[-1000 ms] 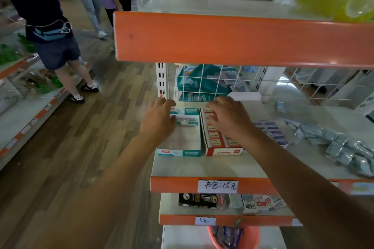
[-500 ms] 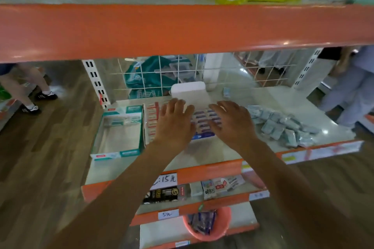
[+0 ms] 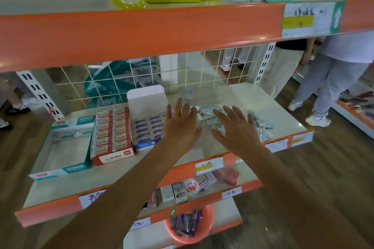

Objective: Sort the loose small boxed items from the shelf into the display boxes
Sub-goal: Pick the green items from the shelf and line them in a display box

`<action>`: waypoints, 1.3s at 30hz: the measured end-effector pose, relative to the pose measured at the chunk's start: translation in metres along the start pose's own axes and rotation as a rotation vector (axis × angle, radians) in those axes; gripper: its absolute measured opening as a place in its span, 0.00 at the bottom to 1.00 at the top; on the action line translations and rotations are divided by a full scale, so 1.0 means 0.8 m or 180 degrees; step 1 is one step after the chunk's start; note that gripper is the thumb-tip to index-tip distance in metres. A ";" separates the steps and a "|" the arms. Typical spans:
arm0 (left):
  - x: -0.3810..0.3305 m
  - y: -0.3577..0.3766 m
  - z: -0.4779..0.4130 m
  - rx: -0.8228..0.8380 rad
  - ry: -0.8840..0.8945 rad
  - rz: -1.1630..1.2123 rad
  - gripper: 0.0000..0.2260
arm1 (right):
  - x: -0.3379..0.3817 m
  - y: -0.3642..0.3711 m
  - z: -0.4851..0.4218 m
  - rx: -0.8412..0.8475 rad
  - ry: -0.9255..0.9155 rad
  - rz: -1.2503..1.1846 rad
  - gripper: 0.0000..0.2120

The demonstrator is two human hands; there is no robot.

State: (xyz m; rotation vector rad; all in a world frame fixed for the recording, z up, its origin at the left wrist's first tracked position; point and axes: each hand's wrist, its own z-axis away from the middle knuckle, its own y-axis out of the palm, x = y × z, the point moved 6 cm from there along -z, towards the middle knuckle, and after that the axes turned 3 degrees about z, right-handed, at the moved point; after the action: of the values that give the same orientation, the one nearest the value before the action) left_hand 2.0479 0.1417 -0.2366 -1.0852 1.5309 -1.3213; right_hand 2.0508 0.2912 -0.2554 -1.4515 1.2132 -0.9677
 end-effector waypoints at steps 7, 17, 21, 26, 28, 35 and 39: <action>-0.017 0.027 -0.037 0.0323 0.0007 -0.0703 0.20 | -0.013 0.013 -0.013 0.0288 -0.0059 0.0063 0.30; -0.023 0.045 -0.047 0.0372 -0.0299 -0.0691 0.20 | -0.019 0.027 -0.036 0.0296 -0.0286 -0.0045 0.22; -0.020 0.044 -0.042 0.0257 -0.0260 -0.0489 0.17 | -0.015 0.028 -0.045 0.0322 -0.0401 -0.0006 0.18; -0.017 0.043 -0.038 0.0315 -0.0289 -0.0248 0.12 | -0.008 0.031 -0.049 0.0381 -0.0559 -0.0109 0.14; -0.017 0.043 -0.038 0.0348 -0.0366 -0.0180 0.14 | -0.006 0.031 -0.051 0.0415 -0.0602 -0.0178 0.12; -0.020 0.046 -0.054 0.0480 -0.0697 -0.0069 0.22 | 0.005 0.031 -0.064 0.0649 -0.0761 0.0050 0.15; -0.017 0.027 -0.051 -0.0002 -0.0687 0.0016 0.17 | 0.001 0.022 -0.070 0.0343 -0.0909 -0.0162 0.13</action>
State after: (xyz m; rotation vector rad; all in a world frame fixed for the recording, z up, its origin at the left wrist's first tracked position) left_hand 2.0109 0.1684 -0.2530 -1.1826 1.3734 -1.1595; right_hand 1.9933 0.2797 -0.2604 -1.4827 0.9071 -0.8140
